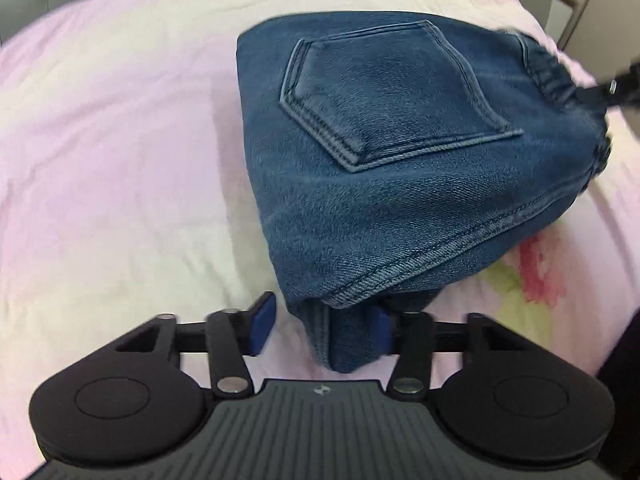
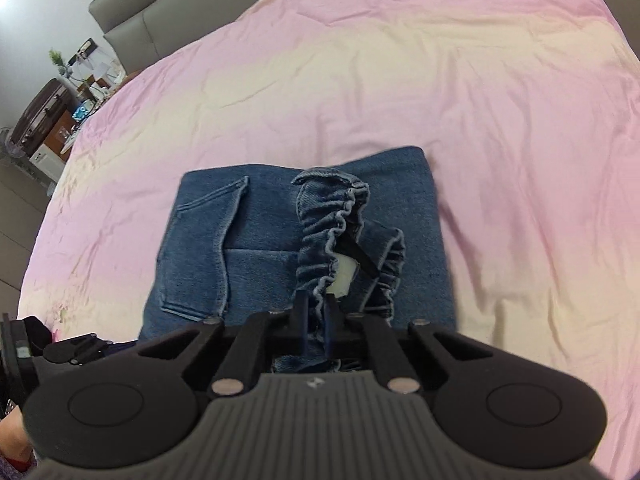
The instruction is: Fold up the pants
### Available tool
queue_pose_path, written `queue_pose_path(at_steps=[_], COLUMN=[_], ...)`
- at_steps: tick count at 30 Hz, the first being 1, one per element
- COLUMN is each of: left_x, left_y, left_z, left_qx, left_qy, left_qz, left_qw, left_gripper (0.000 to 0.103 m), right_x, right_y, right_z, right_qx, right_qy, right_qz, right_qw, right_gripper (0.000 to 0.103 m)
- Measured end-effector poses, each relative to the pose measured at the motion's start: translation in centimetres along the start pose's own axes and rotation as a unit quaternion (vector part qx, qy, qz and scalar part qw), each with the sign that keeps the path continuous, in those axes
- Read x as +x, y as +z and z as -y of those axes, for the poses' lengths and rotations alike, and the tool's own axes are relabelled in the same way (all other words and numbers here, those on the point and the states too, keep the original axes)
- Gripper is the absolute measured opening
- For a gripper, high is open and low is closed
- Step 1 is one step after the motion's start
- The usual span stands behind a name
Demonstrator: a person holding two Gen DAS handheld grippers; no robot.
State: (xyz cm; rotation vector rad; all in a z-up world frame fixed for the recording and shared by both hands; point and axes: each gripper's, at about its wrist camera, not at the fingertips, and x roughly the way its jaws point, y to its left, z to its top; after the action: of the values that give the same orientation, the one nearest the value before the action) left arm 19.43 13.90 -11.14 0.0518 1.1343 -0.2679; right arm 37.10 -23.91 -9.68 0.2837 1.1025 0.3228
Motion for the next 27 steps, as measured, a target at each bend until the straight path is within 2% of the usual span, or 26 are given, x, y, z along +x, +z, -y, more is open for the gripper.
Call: queue_pose_path(at_steps=[1,6,11,15,16,17,19,21,22,23,27], left_x=[-0.1,0.0,-0.2,-1.8,-2.6,-3.4,-5.1,-6.3,-6.4,-6.3,-5.2], left_y=[0.0,-0.2,-0.5,0.1,0.2,0.3,0.9,1.9,2.6,3.1,5.3], left_z=[-0.1,-1.5,-2.1,-2.3,-2.6,-3.0,-3.9,-4.5,-4.5,-4.7,-4.0], left_qx=[0.003,0.011,0.022,0.036,0.04,0.038,0.014,-0.01,-0.017,-0.023,-0.063], left_qy=[0.008,0.024,0.026,0.035,0.039,0.035,0.008,-0.004,0.0,0.005,0.001], left_qz=[-0.004,-0.04,-0.06,-0.079,-0.075,-0.065,-0.04,-0.014,-0.003,0.006,0.033], left_qw=[1.0,0.9988,0.9976,0.9956,0.9956,0.9965,0.9991,0.9998,0.9999,0.9997,0.9975], left_gripper=[0.031,0.017,0.015,0.015,0.016,0.017,0.018,0.022,0.024,0.025,0.028], right_x=[0.6,3.3,4.7,4.1,3.7,3.0,2.1,1.7,1.8,2.1,4.0], right_y=[-0.2,-0.6,-1.1,-0.3,0.0,0.3,0.8,1.4,1.7,2.0,2.8], right_z=[0.5,1.1,1.8,3.3,3.6,3.7,3.8,4.1,4.4,4.7,5.4], right_qx=[0.003,0.005,0.013,0.062,0.073,0.078,0.078,0.082,0.091,0.102,0.144], right_qy=[-0.005,-0.025,-0.027,0.01,0.017,0.02,0.022,0.032,0.039,0.047,0.073], right_qz=[0.0,-0.012,-0.031,-0.035,-0.033,-0.03,-0.021,-0.012,-0.011,-0.012,-0.017], right_qw=[1.0,1.0,0.999,0.997,0.997,0.996,0.997,0.996,0.995,0.994,0.987], right_gripper=[0.001,0.001,0.001,0.007,0.012,0.028,0.042,0.05,0.057,0.061,0.061])
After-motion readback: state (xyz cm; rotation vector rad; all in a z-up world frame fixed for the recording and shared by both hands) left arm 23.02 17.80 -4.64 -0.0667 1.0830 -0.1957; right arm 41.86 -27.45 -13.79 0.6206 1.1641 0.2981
